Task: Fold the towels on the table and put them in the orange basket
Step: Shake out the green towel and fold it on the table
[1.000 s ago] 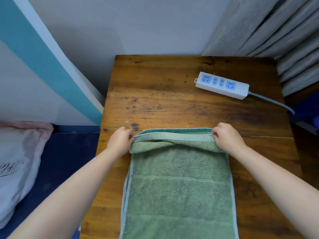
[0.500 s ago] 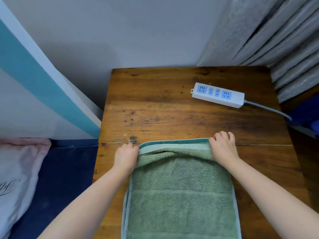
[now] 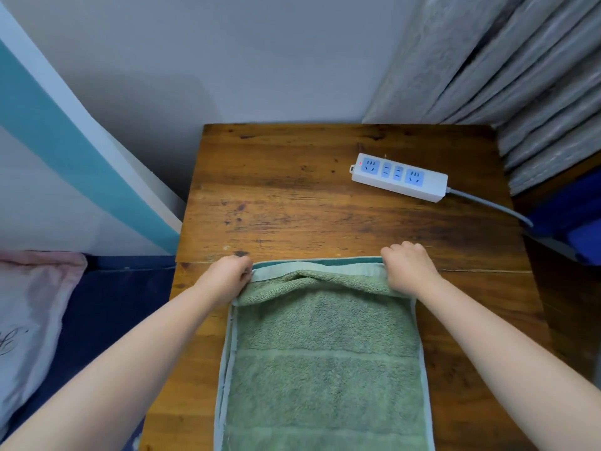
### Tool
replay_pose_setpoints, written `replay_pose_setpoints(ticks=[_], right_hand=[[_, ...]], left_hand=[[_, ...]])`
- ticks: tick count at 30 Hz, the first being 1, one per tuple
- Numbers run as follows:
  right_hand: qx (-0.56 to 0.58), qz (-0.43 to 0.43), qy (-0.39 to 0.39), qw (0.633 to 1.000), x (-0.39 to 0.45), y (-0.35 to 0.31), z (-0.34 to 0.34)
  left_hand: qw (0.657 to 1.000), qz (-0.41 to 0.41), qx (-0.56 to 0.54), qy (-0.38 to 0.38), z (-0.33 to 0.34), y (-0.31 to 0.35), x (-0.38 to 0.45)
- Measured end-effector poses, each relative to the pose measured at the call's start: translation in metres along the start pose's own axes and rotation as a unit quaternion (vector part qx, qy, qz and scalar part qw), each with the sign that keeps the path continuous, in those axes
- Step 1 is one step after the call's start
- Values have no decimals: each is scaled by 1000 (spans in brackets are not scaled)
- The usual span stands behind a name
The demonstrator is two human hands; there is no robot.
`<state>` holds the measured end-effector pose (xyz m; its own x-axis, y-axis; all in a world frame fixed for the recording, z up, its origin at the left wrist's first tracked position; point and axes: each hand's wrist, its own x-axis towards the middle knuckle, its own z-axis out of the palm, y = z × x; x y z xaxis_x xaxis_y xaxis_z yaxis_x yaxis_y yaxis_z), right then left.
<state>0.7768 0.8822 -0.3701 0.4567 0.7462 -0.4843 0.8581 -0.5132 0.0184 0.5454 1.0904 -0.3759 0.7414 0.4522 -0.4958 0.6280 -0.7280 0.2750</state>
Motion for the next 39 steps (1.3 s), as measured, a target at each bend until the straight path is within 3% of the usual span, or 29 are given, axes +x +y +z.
replay_pose_setpoints(ticks=[10,13,18,21,23,26,28,30,31,32,34,35,37,39], right_hand=[[56,-23,-14,998,-12,21,3],[85,-6,-49,995,-13,18,-6],[53,-52,-154,985,-23,10,-47],[29,-48,-176,983,-44,14,-81],[19,-34,-113,993,-57,15,-107],[41,-11,81,996,-79,10,-154],[99,4,253,962,-98,9,-183],[154,-5,413,898,-116,9,-204],[151,-9,444,883,-122,7,-209],[122,-4,434,893,-129,4,-216],[29,20,342,939,-133,-6,-222],[20,28,330,943,-135,-11,-227],[54,35,407,911,-142,-17,-239],[142,54,548,823,-150,-11,-253]], left_hand=[[998,-16,-60,33,-11,-7,-6],[992,-58,-114,14,-22,-3,-9],[992,-44,-19,-116,-62,13,-21],[996,-30,-49,-66,-94,25,-35],[997,-3,-71,23,-115,37,-44],[975,40,-90,200,-149,62,-61],[925,79,-111,355,-175,78,-82],[850,107,-104,506,-192,87,-99],[828,111,-90,543,-195,89,-105],[830,111,-75,541,-202,94,-112],[899,66,-24,433,-208,106,-117],[921,47,-8,386,-211,111,-115],[907,48,-45,417,-221,118,-117],[842,43,-109,527,-240,116,-124]])
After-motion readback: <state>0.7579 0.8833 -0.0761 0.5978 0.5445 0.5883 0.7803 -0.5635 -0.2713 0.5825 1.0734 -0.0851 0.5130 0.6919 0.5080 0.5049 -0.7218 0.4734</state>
